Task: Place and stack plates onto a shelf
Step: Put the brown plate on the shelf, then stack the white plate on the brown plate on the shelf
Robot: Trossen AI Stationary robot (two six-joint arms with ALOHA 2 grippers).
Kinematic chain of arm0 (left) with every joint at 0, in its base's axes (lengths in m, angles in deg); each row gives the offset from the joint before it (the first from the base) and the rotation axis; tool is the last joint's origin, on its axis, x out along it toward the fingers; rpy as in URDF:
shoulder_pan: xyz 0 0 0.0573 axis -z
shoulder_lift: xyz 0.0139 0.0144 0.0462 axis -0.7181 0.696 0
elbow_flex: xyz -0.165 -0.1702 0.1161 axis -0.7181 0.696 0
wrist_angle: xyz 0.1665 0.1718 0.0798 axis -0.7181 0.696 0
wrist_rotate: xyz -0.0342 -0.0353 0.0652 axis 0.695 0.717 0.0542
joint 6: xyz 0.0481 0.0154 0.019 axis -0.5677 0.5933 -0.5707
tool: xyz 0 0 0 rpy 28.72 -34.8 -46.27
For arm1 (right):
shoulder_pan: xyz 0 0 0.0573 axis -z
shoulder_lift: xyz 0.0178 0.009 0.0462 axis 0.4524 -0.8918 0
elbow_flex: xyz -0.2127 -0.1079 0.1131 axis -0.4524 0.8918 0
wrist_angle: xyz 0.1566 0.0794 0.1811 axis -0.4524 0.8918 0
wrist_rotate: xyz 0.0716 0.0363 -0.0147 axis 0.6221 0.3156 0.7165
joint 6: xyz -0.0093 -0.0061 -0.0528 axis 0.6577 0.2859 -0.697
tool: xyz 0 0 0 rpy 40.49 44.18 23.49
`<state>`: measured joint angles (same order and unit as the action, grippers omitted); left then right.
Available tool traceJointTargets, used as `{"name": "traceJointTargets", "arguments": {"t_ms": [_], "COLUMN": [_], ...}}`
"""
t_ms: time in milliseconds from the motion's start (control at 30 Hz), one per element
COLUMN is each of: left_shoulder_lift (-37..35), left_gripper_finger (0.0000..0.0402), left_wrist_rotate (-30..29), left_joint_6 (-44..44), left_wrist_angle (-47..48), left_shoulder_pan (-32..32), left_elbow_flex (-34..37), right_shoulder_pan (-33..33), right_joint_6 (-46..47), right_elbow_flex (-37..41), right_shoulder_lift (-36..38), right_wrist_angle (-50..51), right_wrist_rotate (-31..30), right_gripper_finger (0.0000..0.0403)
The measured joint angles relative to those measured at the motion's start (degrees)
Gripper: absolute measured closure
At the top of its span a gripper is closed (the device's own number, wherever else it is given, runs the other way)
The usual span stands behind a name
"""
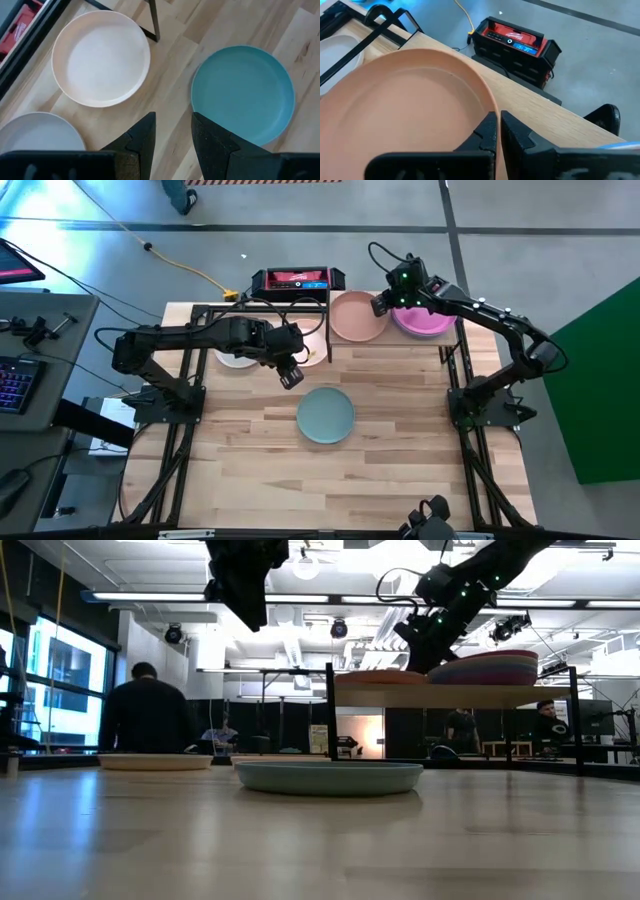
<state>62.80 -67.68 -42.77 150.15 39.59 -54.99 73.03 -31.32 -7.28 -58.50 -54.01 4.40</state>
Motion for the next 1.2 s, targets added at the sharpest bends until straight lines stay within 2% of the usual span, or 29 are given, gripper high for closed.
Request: {"name": "traceJointTargets", "arguments": {"t_ms": [433, 567, 700, 867, 1000, 1200], "left_shoulder_lift": [0.00, 0.00, 0.00, 0.00, 0.00, 0.04], "left_gripper_finger": [0.0287, 0.0287, 0.0287, 0.0287, 0.0287, 0.0287], "left_wrist_rotate": [-0.01, -0.02, -0.03, -0.02, -0.03, 0.24], "left_joint_6": [-2.27, -3.54, -5.71, -9.17, -11.35, -12.05], "left_wrist_angle": [0.08, 0.12, 0.65, 2.72, 5.02, 6.58], "left_shoulder_pan": [-0.02, -0.29, -0.90, -1.90, -2.34, -3.01], "left_elbow_flex": [-0.01, -0.01, -0.01, -0.01, -0.01, 3.87], "right_shoulder_pan": [-0.01, -0.88, -2.30, -4.74, -6.27, -8.00], "right_joint_6": [0.02, -0.76, -4.32, -9.94, -11.16, -10.01], "right_elbow_flex": [-1.69, -7.49, -15.44, -24.85, -29.76, -31.58], "right_shoulder_lift": [0.00, 0.07, 0.09, 0.09, 0.09, 0.09], "right_wrist_angle": [-0.25, 2.81, 10.93, 22.54, 27.81, 30.27], "right_wrist_rotate": [0.16, 2.26, 6.11, 6.67, 6.66, 5.08], "right_gripper_finger": [0.0402, 0.0402, 0.0402, 0.0401, 0.0381, 0.0321]}}
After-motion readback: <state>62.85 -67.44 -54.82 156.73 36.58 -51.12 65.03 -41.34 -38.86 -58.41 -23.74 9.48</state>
